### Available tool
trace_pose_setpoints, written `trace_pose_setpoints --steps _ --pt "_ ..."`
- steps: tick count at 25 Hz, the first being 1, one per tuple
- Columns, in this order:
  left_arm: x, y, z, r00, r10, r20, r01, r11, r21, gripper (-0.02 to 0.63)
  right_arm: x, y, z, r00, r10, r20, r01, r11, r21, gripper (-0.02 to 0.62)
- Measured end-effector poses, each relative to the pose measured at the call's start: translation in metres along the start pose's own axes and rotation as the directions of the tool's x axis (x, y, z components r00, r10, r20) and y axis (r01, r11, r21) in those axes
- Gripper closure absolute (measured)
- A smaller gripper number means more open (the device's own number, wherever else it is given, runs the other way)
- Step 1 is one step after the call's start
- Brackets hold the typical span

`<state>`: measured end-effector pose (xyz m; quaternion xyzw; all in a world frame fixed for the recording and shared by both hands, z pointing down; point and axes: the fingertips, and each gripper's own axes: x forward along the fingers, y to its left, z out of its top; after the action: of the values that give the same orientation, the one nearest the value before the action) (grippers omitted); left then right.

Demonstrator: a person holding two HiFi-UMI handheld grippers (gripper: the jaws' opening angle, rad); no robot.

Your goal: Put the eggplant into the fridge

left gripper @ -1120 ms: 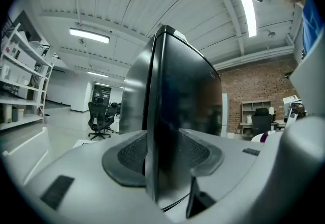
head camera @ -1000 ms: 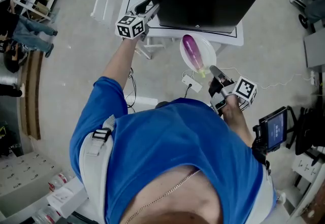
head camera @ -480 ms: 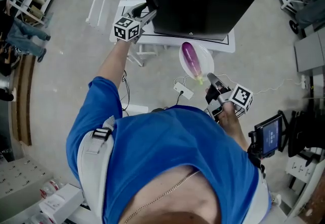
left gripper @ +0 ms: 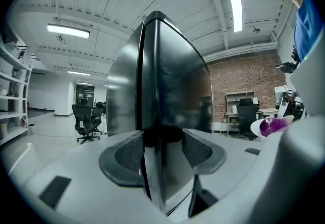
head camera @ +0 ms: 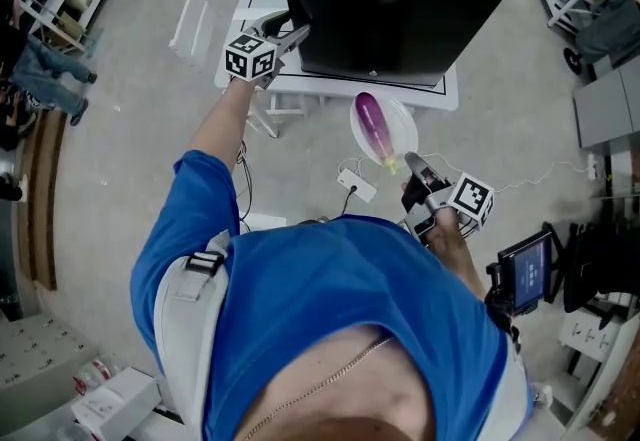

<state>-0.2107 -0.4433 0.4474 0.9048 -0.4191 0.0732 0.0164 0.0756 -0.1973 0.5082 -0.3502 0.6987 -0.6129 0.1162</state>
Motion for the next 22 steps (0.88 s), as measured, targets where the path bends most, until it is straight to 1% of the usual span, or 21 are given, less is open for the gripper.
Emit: trace_pose_setpoints --steps 8,11,13,15,19,22 --pt "0.0 -0.001 0.001 0.999 0.032 -0.02 -0.032 0.999 -0.019 0.381 -0.002 -0.003 -0.008 1.0 -0.005 -0.017 0.005 1.0 0.005 0.584" --pt "-0.009 -0.008 0.003 0.999 0.029 -0.02 -0.029 0.999 -0.015 0.382 -0.006 -0.002 -0.015 1.0 -0.005 -0.028 0.005 1.0 0.008 0.584" --pt "-0.019 -0.018 0.004 1.0 0.01 -0.008 -0.01 1.0 -0.002 0.383 -0.006 -0.003 -0.017 0.999 -0.007 -0.037 0.007 1.0 0.013 0.584" --pt "-0.03 -0.033 0.004 1.0 -0.005 0.01 0.005 1.0 0.008 0.398 -0.008 -0.005 -0.019 0.999 -0.013 -0.049 0.014 1.0 0.015 0.584" --pt "-0.051 -0.059 0.001 0.999 -0.01 0.031 0.01 1.0 0.008 0.415 -0.009 -0.006 -0.033 0.996 -0.009 -0.089 0.01 1.0 0.012 0.584" --pt "-0.067 -0.071 0.0 0.999 -0.018 0.045 0.017 1.0 0.009 0.426 -0.009 -0.004 -0.046 0.995 -0.008 -0.099 0.009 1.0 0.017 0.584"
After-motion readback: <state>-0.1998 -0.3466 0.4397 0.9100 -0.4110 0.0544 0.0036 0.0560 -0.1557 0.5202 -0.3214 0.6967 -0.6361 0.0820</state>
